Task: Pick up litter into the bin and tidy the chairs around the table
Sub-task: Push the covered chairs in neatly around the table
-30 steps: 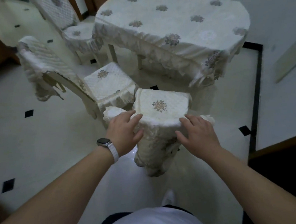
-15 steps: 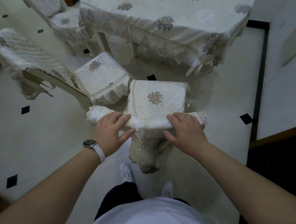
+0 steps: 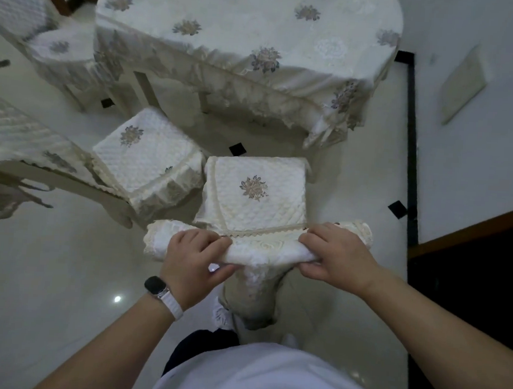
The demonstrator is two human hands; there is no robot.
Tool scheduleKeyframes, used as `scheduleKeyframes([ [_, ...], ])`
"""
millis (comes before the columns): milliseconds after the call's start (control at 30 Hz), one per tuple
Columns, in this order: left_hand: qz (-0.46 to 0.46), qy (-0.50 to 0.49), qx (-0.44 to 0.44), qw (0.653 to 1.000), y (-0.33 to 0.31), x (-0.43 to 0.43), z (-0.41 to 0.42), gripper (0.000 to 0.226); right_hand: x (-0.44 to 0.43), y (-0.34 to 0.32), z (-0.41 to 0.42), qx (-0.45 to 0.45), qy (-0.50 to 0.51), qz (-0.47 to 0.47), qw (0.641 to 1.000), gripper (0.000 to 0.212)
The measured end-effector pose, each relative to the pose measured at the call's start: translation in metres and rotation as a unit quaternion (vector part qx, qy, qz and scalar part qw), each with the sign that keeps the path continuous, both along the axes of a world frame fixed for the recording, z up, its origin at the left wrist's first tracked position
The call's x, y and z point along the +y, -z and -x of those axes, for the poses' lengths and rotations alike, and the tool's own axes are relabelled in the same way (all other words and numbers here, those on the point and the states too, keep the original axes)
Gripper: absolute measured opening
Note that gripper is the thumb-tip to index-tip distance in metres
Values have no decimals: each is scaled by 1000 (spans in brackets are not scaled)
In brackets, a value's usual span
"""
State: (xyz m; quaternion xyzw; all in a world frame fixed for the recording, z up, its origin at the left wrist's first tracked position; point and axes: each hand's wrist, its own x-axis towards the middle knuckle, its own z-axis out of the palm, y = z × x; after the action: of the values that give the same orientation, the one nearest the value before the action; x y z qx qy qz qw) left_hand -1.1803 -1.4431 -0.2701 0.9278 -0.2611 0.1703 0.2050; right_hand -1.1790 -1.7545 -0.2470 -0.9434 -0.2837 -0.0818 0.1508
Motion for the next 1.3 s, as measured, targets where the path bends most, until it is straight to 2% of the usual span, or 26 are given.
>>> scheduleKeyframes([
  [200,-10,20,-33,999,-19,22,-64,46,26,-23,-39,-15,59,-3,998,29],
  [567,12,33,-45,998,-45,56,-165,49,79,-52,-108,-20,152,-21,988,33],
  [867,-4,46,-34,998,-48,61,-213,46,88,-56,-144,-35,166,-15,985,37],
  [1300,-29,54,-2,998,-52,32,-278,45,65,-48,-209,-7,174,-39,984,41],
])
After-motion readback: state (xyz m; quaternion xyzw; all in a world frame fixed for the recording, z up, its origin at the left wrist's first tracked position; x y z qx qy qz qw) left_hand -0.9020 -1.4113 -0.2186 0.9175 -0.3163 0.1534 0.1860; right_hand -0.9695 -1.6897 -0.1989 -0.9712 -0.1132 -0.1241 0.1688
